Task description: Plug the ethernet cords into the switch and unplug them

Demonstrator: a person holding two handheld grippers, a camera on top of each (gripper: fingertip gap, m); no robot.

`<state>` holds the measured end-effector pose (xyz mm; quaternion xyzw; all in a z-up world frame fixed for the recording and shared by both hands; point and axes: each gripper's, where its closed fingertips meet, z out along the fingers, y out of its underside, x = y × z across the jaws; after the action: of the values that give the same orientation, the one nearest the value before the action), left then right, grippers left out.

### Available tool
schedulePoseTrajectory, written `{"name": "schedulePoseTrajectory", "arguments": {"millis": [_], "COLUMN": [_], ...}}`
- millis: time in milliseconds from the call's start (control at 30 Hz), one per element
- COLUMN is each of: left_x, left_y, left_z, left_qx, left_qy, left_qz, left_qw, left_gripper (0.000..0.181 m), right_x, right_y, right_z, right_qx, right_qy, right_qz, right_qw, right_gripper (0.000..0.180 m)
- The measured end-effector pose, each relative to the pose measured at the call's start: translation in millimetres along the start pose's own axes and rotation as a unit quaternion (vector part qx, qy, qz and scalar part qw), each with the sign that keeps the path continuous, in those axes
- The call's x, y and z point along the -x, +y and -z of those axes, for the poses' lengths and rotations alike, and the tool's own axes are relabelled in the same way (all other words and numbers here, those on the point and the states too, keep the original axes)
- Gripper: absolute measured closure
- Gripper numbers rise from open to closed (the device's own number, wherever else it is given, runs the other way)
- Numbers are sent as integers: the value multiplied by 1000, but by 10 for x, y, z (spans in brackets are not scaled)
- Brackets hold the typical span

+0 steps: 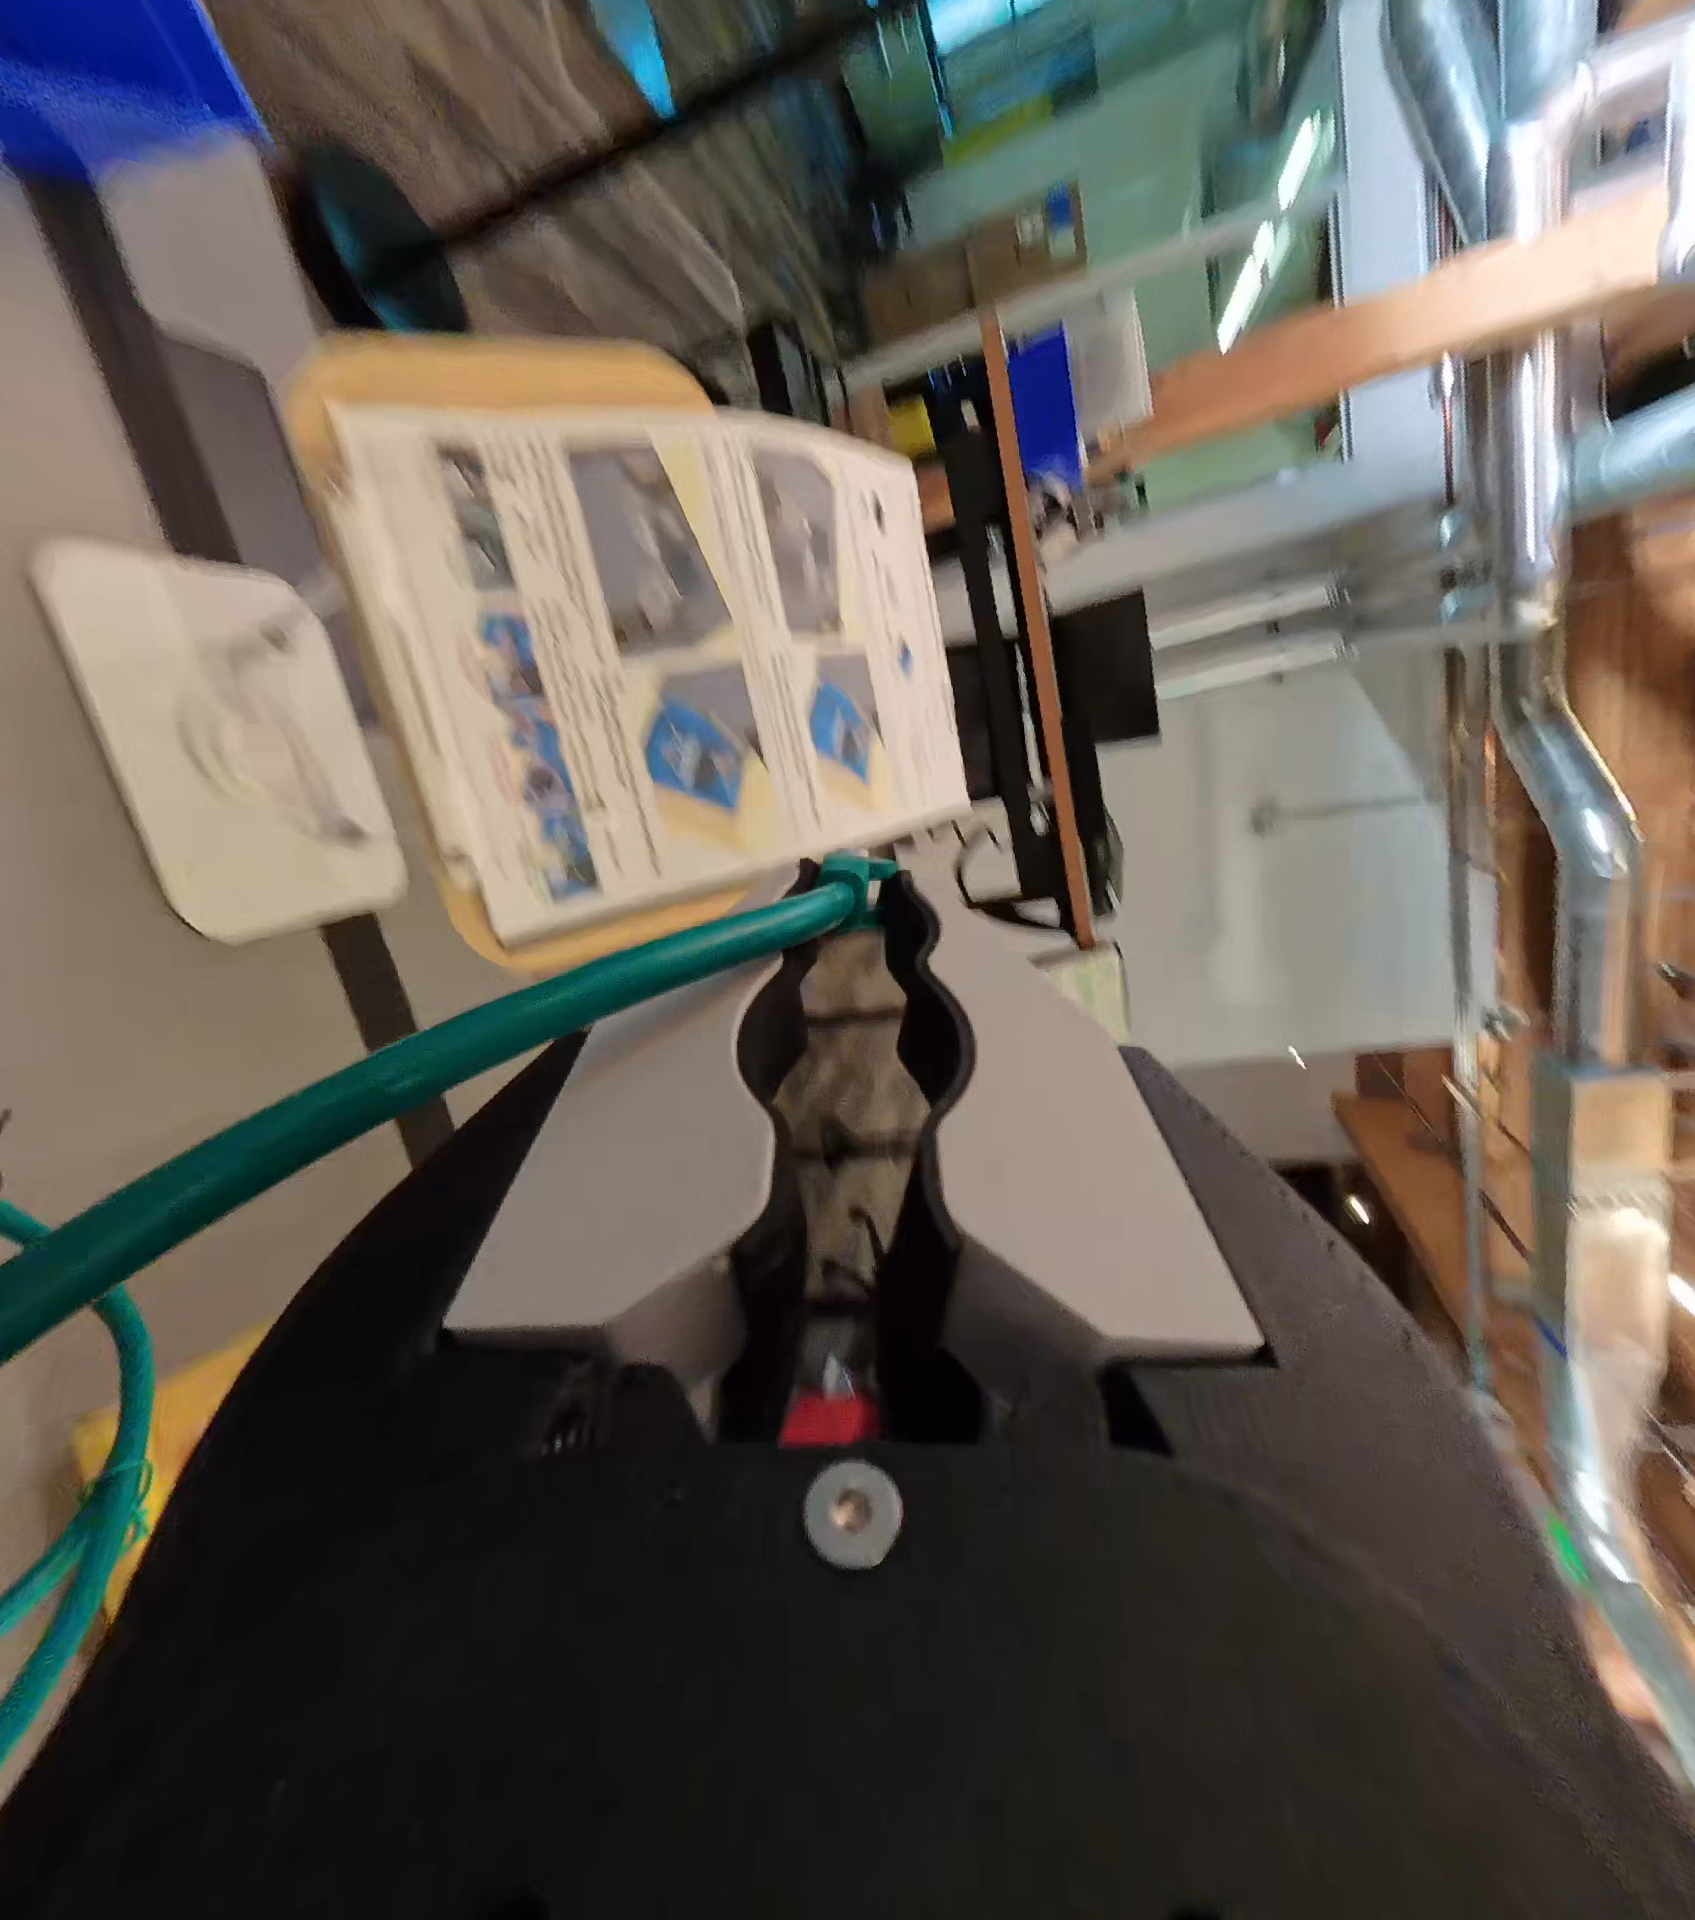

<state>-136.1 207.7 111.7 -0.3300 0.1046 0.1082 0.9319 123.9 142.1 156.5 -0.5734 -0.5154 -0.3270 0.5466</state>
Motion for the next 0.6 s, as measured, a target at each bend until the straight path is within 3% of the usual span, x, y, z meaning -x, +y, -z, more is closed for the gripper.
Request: {"name": "schedulePoseTrajectory", "arguments": {"millis": [300,500,600], "left_x": [-200,-293,-342], "left_y": [68,117,157], "left_z": [-15,-24,-30], "left_qx": [4,9,13], "left_qy": [28,36,39], "left_qz": [-10,-20,-26], "left_qw": [1000,999,999], "left_gripper": [50,50,50], "right_x": [-626,-729,-593], "right_y": [1817,2866,3196], "right_z": [-212,-479,-640], "right_qx": [171,205,193], "right_qy": [88,139,145], "right_qz": [7,-36,-84], "right_qw": [981,968,967], "right_gripper": [169,170,170]}}
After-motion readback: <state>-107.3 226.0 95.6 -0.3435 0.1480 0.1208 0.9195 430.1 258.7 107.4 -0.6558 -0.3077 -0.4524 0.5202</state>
